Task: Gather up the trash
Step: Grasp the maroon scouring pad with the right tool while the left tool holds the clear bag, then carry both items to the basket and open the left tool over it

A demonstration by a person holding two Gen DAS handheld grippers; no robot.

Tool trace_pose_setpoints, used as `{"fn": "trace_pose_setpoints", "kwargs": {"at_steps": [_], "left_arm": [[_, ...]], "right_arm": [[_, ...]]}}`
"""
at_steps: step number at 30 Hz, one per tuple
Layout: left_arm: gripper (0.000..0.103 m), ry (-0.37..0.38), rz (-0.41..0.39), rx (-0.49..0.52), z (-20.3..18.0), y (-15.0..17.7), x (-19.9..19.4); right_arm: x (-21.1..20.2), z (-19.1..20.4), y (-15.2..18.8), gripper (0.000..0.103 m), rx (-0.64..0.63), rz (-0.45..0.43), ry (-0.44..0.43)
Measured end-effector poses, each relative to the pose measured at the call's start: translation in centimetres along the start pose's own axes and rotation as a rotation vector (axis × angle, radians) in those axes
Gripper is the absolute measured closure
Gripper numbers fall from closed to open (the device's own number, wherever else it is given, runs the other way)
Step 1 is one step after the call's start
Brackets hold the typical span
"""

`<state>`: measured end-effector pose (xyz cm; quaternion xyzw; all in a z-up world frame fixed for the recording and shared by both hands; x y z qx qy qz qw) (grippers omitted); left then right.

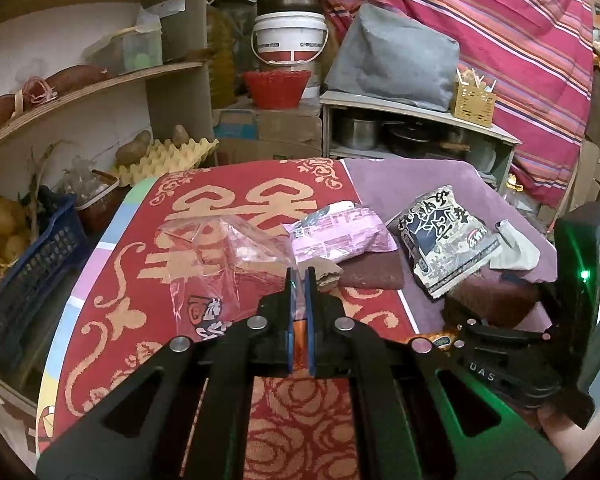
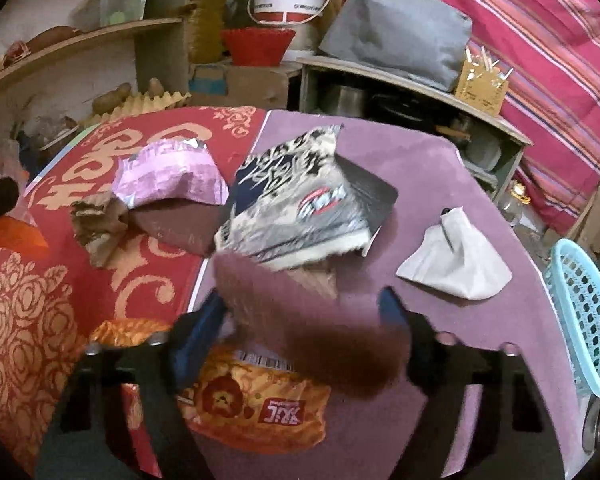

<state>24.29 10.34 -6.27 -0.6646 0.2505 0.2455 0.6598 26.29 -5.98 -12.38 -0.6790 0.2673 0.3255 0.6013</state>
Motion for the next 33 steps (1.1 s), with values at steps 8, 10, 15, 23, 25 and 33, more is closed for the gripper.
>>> {"fn": "trace_pose_setpoints", "kwargs": {"at_steps": [8, 10, 15, 23, 25, 33], "left_arm": [[0.101, 0.005, -0.005, 0.021, -1.4, -0.2, 0.1], [0.101, 0.008, -0.006, 0.023, -1.7, -0.3, 0.2], [0.101, 0.025, -0.005, 0.019, -3.0, -0.6, 0.1], [0.101, 0.074, -0.039, 0.086, -8.9, -2.7, -1.2], [0.101, 0.091, -0.055, 0.112, -11.3, -3.5, -1.7], [0.101, 0.236, -0.090, 0.209, -23.0, -5.5, -2.1]], "right_arm": [[-1.3, -1.7, 0.5, 0.036, -0.002, -0.014, -0.053], [-1.9, -2.6, 0.4, 0.036, 0.002, -0.029, -0.054], [-3.5, -5.0, 0.0, 0.037, 0.030, -0.061, -0.078], [-6.1, -12.8, -1.3, 0.037, 0.118, -0.114, -0.045], [-6.7, -15.5, -1.5, 0.037, 0.144, -0.124, -0.044], [-8.9, -29.0, -0.5, 0.037, 0.289, -0.152, 0.052]]}}
Point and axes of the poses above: each gripper's, at about its wrist camera, not at the fingertips, and x roughly the way its jaws point, z to its left, y to its underside, the point moved 8 cm from there along x, roughly the way its jaws point, and after that the axes turned 5 degrees about z, right-handed, at the moved point
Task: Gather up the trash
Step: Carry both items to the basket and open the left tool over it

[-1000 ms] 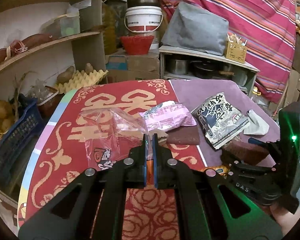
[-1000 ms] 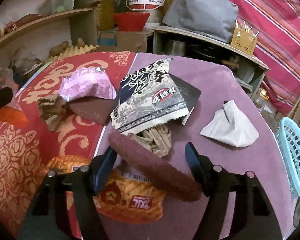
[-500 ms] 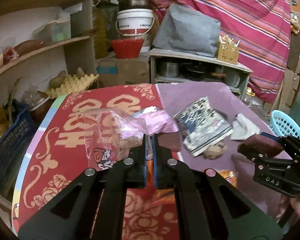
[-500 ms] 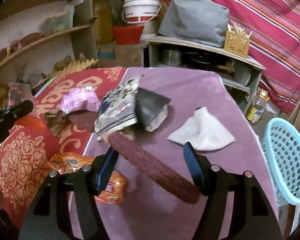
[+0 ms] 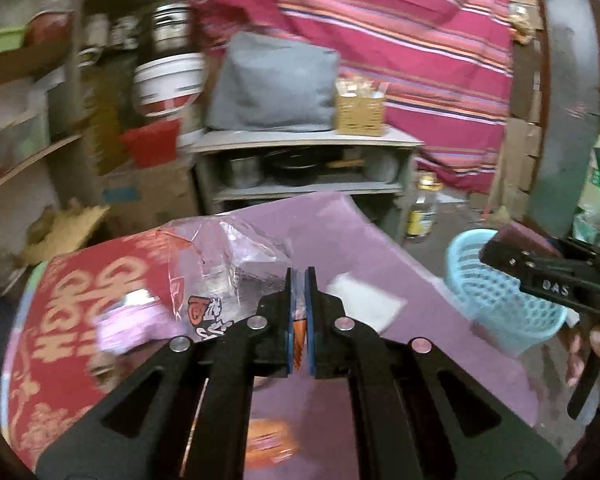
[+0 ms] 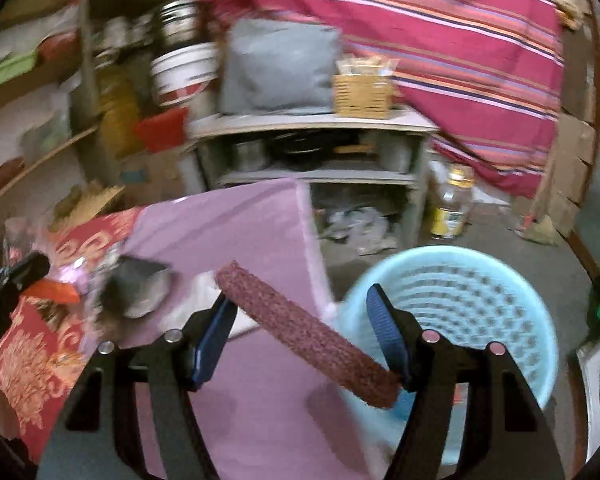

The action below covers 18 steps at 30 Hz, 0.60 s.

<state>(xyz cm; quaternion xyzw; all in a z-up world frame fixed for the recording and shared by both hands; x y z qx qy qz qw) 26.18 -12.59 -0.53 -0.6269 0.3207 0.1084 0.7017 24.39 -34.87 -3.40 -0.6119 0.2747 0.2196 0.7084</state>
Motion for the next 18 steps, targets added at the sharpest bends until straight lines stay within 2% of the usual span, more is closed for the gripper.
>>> {"fn": "trace_pose_setpoints", "kwargs": {"at_steps": [5, 10, 15, 18], "left_arm": [[0.101, 0.133, -0.002, 0.053, -8.1, -1.4, 2.2], [0.101, 0.223, 0.014, 0.101, -14.8, -1.7, 4.6], [0.101, 0.306, 0.049, 0.132, -20.5, -1.8, 6.5], [0.100, 0.323, 0.062, 0.163, -22.7, -1.9, 7.5]], "right_arm": [[-0.4, -7.1, 0.0, 0.037, 0.070, -0.005, 0.071], [-0.5, -13.3, 0.9, 0.037, 0.142, 0.000, 0.130], [-0.6, -16.6, 1.3, 0.037, 0.200, -0.001, 0.145], [-0.6, -17.9, 1.4, 0.037, 0.214, -0.005, 0.169]]}}
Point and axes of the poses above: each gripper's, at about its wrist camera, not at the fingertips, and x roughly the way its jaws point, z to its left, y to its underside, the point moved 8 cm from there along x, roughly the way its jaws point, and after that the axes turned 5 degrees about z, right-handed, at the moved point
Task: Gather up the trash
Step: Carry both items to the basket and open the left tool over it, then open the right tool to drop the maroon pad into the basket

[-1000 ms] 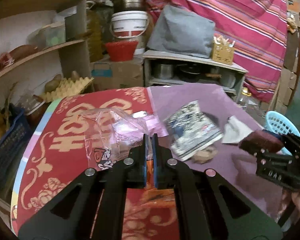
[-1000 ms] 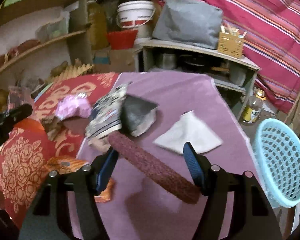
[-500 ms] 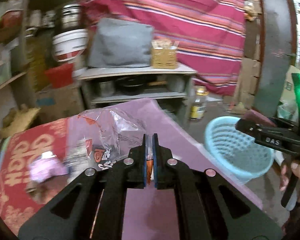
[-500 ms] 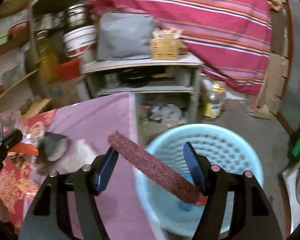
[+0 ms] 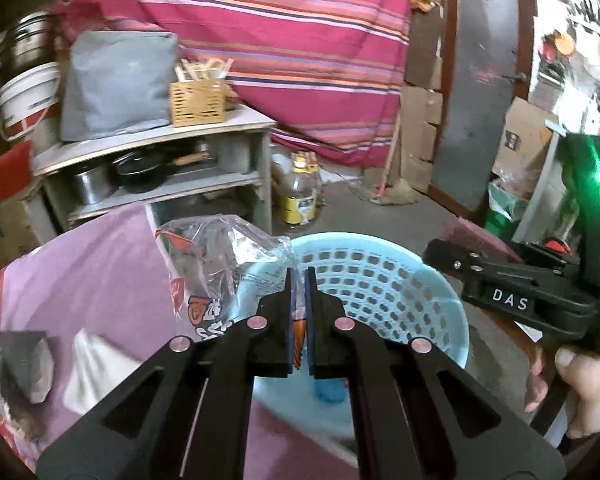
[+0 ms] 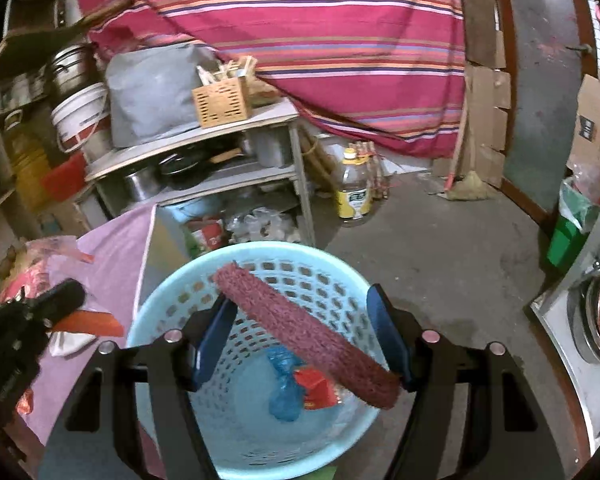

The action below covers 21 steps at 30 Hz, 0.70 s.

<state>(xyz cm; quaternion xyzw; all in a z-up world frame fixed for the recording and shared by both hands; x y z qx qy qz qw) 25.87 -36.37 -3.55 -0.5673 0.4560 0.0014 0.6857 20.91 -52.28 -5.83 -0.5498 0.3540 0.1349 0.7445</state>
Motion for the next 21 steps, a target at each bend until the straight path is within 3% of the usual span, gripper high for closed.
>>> {"fn": "trace_pose_setpoints", "kwargs": {"at_steps": [5, 7, 8, 9, 12, 18, 21], "left_arm": [[0.096, 0.013, 0.038, 0.009, -1.7, -0.8, 2.9], [0.078, 0.012, 0.058, 0.010, -1.9, -0.8, 3.3], [0.059, 0.013, 0.063, 0.005, -1.9, -0.9, 3.4], [0.047, 0.013, 0.057, -0.001, -1.9, -1.0, 3.3], [0.030, -0.021, 0.023, -0.001, -1.3, -1.4, 2.0], [0.013, -0.107, -0.024, -0.035, 1.8, -1.4, -0.9], [0.009, -0.126, -0.035, -0.061, 3.3, -1.1, -1.9]], "right_arm": [[-0.1, -1.2, -0.3, 0.037, 0.028, -0.011, 0.004], [0.0, -1.6, -0.3, 0.037, 0.035, -0.008, 0.001], [0.1, -1.7, -0.2, 0.037, 0.034, -0.007, 0.002], [0.1, -1.7, -0.3, 0.037, 0.033, -0.007, 0.001], [0.3, -1.8, -0.2, 0.037, 0.030, -0.005, -0.002], [0.7, -0.5, 0.1, 0.036, 0.007, 0.006, -0.013], [1.3, 0.8, 0.3, 0.036, -0.002, 0.019, -0.026]]}}
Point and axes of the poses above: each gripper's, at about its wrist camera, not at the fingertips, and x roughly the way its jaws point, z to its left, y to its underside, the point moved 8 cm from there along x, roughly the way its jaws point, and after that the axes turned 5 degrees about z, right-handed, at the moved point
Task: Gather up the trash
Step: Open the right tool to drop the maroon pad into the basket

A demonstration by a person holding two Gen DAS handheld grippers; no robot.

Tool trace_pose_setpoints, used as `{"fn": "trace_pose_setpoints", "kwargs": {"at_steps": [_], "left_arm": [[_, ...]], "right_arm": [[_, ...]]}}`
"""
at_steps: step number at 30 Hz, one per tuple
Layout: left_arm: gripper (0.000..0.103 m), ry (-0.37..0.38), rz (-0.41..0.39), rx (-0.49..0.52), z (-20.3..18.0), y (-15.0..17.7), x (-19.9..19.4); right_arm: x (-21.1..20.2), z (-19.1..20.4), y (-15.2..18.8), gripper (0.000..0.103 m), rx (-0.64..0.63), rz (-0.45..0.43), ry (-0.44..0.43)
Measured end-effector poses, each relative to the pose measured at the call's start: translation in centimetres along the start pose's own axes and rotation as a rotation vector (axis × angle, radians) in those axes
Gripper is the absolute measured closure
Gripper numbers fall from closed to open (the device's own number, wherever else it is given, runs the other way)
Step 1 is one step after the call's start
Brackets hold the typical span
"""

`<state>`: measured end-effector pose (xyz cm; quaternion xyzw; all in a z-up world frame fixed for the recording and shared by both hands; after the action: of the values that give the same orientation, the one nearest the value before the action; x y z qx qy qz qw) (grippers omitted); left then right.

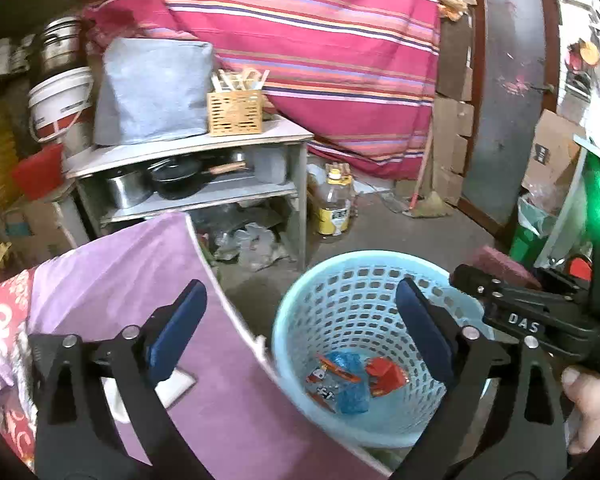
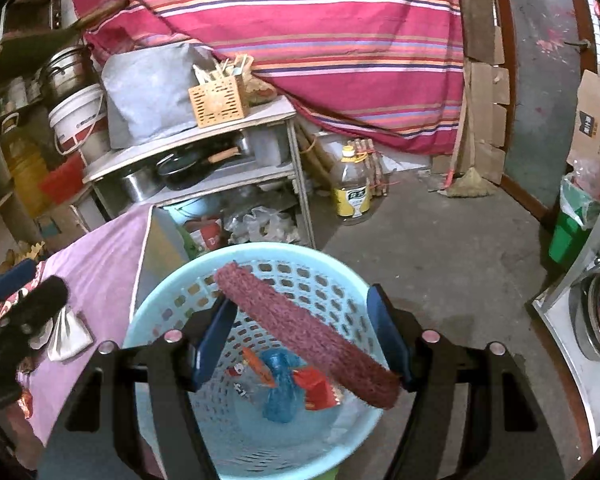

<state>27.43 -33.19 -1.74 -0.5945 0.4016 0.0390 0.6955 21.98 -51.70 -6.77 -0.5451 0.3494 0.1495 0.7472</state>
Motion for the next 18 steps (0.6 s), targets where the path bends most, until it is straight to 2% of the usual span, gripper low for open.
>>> {"fn": "trace_pose_setpoints", "kwargs": {"at_steps": [7, 9, 11, 18], "left_arm": [[0.007, -0.061, 0.001, -0.018, 3.1, 0.5, -1.0], [0.006, -0.075, -0.004, -0.027, 3.7, 0.5, -1.4], [0.006, -0.086, -0.004, -0.039, 4.5, 0.6, -1.7], [0.005, -0.122, -0.012, -0.057, 6.4, 1.1, -3.1]], "right_arm": [[1.6, 2.8, 0.3, 0.035, -0.045, 0.021, -0.008], [2.0, 3.2, 0.3, 0.019, -0.037, 0.015, -0.015], [2.5, 3.4, 0.4, 0.014, -0.029, 0.021, -0.009], [2.3, 4.6, 0.4, 0.014, -0.043, 0.014, 0.001]]}}
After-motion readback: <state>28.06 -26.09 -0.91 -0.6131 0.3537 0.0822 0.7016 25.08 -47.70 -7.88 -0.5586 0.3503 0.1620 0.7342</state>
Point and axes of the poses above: each gripper's, at about its wrist camera, not at the fingertips, and x roughly the way its jaws point, z to its left, y to its underside, the point moved 8 cm from there along x, roughly the way its jaws point, and after that the axes turned 5 degrees about z, right-handed, at the moved point
